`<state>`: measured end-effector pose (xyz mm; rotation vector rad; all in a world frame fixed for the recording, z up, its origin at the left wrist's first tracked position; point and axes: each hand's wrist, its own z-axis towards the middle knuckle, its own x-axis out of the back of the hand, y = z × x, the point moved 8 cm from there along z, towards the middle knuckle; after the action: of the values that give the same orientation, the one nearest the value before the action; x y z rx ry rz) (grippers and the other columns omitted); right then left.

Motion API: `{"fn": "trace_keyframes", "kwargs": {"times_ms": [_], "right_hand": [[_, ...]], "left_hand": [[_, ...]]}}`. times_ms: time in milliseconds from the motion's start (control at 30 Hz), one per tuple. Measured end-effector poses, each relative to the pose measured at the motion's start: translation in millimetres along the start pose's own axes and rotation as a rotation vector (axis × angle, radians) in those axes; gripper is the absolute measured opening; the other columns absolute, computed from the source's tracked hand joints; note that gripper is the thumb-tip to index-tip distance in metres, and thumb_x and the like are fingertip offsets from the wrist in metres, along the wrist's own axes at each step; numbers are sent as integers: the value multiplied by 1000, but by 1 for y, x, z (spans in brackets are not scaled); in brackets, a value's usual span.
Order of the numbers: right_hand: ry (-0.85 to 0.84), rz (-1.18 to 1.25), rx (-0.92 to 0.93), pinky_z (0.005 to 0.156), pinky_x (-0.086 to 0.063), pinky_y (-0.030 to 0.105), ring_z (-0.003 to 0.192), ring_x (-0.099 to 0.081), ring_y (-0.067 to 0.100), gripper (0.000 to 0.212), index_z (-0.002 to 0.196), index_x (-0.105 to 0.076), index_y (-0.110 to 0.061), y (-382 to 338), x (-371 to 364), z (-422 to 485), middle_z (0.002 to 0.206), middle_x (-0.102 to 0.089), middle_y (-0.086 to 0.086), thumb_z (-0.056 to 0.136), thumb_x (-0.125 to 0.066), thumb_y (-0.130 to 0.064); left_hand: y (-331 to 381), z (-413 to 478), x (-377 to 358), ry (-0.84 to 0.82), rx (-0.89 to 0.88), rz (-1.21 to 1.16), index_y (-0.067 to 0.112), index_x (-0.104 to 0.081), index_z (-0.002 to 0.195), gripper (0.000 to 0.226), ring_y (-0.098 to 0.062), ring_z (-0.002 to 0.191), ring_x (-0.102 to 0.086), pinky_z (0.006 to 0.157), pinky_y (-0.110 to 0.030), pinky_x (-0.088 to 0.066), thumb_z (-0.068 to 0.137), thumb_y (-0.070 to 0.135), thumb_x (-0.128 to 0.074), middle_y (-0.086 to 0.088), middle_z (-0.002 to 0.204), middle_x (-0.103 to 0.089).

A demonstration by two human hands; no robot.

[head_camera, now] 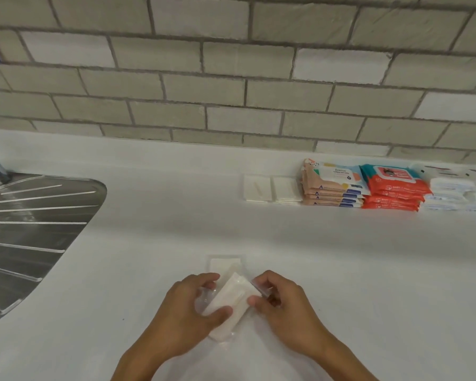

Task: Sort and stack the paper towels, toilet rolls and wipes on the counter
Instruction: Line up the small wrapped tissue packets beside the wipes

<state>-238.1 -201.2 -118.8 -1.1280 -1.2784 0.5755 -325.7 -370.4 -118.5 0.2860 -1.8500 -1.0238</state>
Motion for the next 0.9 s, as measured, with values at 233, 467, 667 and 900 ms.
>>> {"fn": "trace_keyframes", "kwargs": {"times_ms": [233,467,667,900], "right_hand": [[-146,127,36,75,-53,26,72,-64,9,12,99,-65,-24,-15,-21,4,92,-69,2,95,-61,-14],[100,-209,19,81,-41,10,95,-55,2,24,114,-57,-27,-13,-7,41,112,-57,-4,92,-64,-29],[13,-632,-164,103,-35,36,126,-37,26,105,150,-11,-22,-17,-41,45,136,-37,5,74,-66,-68],[-10,-394,-206,91,-47,32,109,-57,24,105,146,-7,-31,-12,-43,48,118,-58,2,73,-81,-44]], "left_hand": [[-5,-11,4,-69,31,-170,30,-73,96,12,-5,80,-72,76,-29,-59,85,24,-73,14,89,-76],[-40,-24,37,147,140,-284,24,-71,95,12,-4,78,-72,70,-24,-55,87,16,-71,15,84,-76],[-52,-29,47,235,166,-327,26,-71,87,13,-1,72,-71,59,-16,-49,87,14,-71,18,79,-75],[-55,-28,48,247,183,-342,27,-72,88,12,-5,74,-73,63,-19,-51,87,15,-72,14,81,-76]]}}
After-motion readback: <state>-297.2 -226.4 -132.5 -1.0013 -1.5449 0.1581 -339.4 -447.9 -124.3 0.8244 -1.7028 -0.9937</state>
